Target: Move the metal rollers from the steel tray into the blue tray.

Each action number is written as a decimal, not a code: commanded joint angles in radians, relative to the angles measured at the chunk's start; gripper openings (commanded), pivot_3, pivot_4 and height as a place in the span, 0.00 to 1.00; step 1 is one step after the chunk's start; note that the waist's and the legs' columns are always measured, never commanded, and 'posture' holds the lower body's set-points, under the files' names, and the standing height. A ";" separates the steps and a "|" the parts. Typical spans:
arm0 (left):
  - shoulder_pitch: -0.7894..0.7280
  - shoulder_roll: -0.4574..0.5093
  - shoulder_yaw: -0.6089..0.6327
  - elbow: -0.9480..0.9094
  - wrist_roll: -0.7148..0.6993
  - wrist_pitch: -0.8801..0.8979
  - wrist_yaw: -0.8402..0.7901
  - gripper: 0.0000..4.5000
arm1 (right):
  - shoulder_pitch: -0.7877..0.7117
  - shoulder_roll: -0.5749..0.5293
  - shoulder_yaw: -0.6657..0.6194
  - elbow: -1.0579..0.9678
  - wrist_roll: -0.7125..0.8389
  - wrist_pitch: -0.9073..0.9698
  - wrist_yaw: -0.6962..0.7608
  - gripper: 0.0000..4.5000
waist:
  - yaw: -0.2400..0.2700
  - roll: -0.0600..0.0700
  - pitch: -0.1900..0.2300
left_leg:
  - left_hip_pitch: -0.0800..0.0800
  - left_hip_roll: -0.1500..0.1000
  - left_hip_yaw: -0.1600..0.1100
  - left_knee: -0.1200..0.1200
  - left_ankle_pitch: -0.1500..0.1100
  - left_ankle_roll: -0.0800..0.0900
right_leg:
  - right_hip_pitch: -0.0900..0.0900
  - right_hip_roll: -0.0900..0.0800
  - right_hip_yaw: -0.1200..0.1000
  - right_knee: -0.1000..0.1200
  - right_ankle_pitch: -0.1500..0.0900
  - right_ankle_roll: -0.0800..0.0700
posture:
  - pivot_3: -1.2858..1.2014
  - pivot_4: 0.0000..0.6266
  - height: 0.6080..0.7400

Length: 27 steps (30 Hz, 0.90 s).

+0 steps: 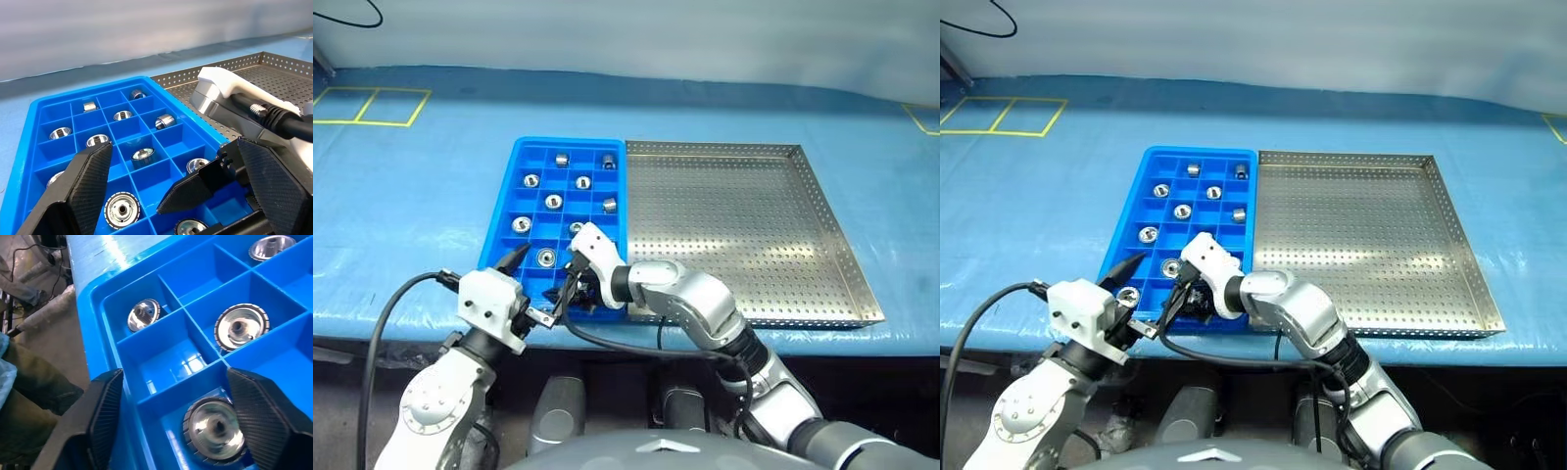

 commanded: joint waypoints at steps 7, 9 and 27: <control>-0.167 0.004 -0.028 0.070 -0.061 0.001 -0.065 1.00 | 0.031 -0.098 -0.224 -0.226 0.039 0.013 -0.046 0.99 | -0.023 -0.002 -0.001 | -0.003 -0.001 0.003 0.005 -0.002 -0.003 | 0.001 -0.004 0.000 -0.004 0.000 0.000 | 0.58 0.24 1.00; -0.210 0.010 -0.035 0.099 -0.076 -0.001 -0.088 1.00 | 0.060 -0.127 -0.292 -0.289 0.069 0.026 -0.038 0.99 | -0.038 -0.003 -0.002 | -0.004 -0.001 0.004 0.005 0.000 0.002 | 0.003 -0.004 0.001 -0.002 0.001 0.001 | 0.56 0.24 1.00; -0.554 -0.012 -0.057 0.561 0.088 -0.005 -0.017 1.00 | 0.392 -0.269 -0.424 -0.269 -0.274 -0.445 -0.274 0.99 | -0.117 -0.003 -0.002 | -0.001 -0.002 0.003 0.004 -0.002 0.003 | 0.006 0.001 0.006 0.000 0.000 0.005 | 0.52 0.24 1.00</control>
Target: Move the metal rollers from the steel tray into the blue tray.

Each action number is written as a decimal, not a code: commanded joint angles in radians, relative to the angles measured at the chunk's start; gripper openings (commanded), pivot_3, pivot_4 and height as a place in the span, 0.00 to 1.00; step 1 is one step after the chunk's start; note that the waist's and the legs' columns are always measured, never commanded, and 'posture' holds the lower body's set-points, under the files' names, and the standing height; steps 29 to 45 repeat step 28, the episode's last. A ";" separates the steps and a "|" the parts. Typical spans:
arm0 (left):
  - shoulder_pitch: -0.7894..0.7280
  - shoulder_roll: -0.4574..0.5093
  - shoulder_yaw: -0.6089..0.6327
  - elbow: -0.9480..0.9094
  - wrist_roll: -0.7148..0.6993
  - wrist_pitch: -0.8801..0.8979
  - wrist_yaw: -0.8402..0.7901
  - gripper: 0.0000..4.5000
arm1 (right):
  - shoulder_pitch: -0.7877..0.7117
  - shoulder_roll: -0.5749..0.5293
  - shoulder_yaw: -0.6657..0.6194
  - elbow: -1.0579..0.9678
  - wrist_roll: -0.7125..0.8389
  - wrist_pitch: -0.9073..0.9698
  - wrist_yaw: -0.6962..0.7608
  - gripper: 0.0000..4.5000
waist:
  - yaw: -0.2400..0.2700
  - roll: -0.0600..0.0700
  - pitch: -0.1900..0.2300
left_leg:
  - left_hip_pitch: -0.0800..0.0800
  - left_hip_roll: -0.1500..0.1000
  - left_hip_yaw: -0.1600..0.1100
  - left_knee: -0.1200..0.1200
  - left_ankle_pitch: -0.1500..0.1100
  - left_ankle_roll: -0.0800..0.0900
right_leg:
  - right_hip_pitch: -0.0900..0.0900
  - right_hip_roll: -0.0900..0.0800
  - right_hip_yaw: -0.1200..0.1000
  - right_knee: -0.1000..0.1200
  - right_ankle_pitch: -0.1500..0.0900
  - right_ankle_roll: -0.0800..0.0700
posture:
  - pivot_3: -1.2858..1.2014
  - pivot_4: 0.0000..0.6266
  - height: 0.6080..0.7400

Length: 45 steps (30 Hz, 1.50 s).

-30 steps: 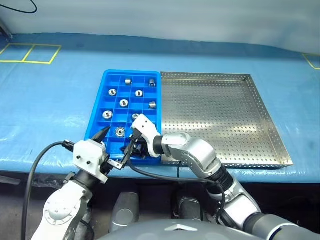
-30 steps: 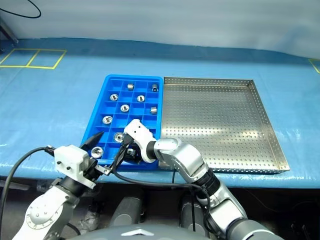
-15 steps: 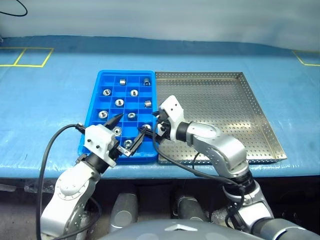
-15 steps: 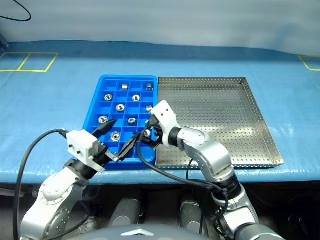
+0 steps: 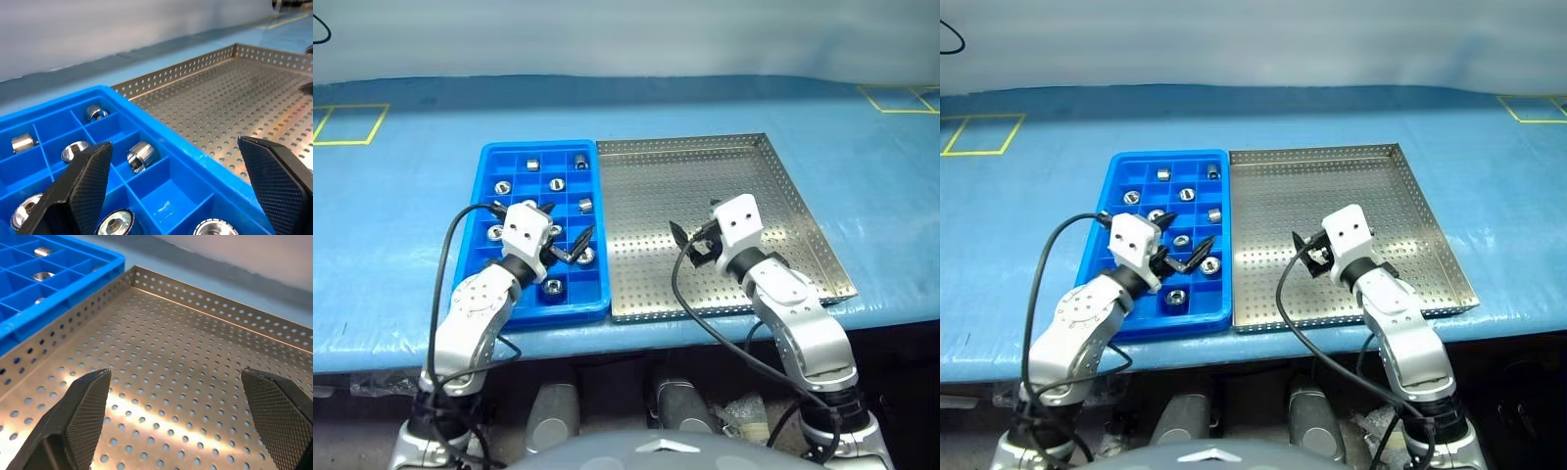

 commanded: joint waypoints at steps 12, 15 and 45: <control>-0.007 -0.040 -0.002 0.043 0.038 -0.055 0.001 1.00 | 0.110 0.063 0.007 -0.086 -0.046 -0.058 -0.030 0.99 | -0.015 0.000 0.000 | 0.001 0.000 0.003 0.000 0.000 0.000 | 0.000 0.000 0.004 0.001 0.001 0.001 | 0.50 0.24 1.00; 0.005 -0.050 0.008 0.031 0.032 -0.053 0.013 1.00 | 0.108 0.067 0.008 -0.092 -0.040 -0.041 -0.023 0.99 | -0.016 -0.001 -0.001 | 0.001 0.000 0.003 0.000 0.000 0.000 | 0.000 0.000 0.004 0.001 0.001 0.001 | 0.50 0.24 1.00; 0.039 -0.042 0.002 -0.003 0.041 -0.024 0.017 1.00 | 0.079 0.089 0.025 -0.065 -0.035 -0.017 -0.012 0.99 | -0.014 -0.001 -0.001 | 0.002 0.000 0.003 0.000 0.000 0.000 | 0.000 0.000 0.004 0.001 0.001 0.001 | 0.52 0.24 1.00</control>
